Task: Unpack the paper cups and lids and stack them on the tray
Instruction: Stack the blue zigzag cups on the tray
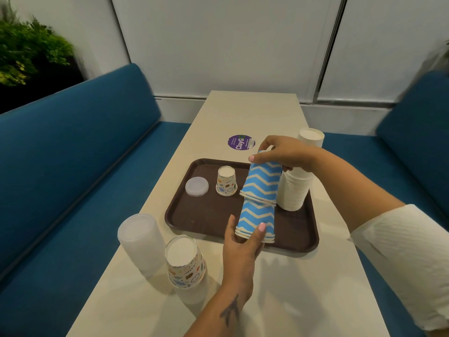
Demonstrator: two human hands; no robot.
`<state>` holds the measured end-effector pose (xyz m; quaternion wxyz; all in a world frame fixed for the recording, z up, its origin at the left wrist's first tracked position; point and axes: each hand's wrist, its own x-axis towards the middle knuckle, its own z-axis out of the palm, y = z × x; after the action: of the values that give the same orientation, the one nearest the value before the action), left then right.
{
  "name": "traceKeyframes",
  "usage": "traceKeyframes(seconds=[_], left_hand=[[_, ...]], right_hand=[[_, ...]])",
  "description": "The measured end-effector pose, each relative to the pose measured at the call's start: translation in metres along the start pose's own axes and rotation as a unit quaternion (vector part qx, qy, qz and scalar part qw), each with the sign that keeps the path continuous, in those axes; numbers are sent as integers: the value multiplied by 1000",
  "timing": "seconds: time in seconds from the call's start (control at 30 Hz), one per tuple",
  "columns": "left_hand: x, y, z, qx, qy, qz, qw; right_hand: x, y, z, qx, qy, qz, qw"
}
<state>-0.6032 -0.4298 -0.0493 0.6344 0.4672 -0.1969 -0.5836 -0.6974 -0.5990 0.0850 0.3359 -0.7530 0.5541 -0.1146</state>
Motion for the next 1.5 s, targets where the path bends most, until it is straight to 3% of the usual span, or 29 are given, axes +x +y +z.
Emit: traceKeyframes(seconds=[0.47, 0.63, 1.07, 1.17, 1.27, 1.43, 1.5], left_hand=[[10, 0, -5, 4, 41, -15, 999], [13, -1, -5, 2, 41, -22, 999], [13, 2, -5, 2, 22, -6, 1000], [12, 3, -5, 2, 19, -4, 1000], [13, 4, -3, 1, 18, -1, 1000], [15, 6, 3, 29, 2, 13, 999], [14, 6, 6, 34, -9, 15, 999]], right_hand=[[25, -7, -8, -55, 271, -69, 958], [35, -4, -2, -137, 299, -91, 940], [56, 34, 38, -253, 123, -9, 960], [46, 28, 33, -267, 191, -43, 943], [25, 12, 25, -173, 243, -105, 949], [-13, -6, 22, -136, -42, -33, 989], [-21, -7, 22, -105, -89, -11, 990]])
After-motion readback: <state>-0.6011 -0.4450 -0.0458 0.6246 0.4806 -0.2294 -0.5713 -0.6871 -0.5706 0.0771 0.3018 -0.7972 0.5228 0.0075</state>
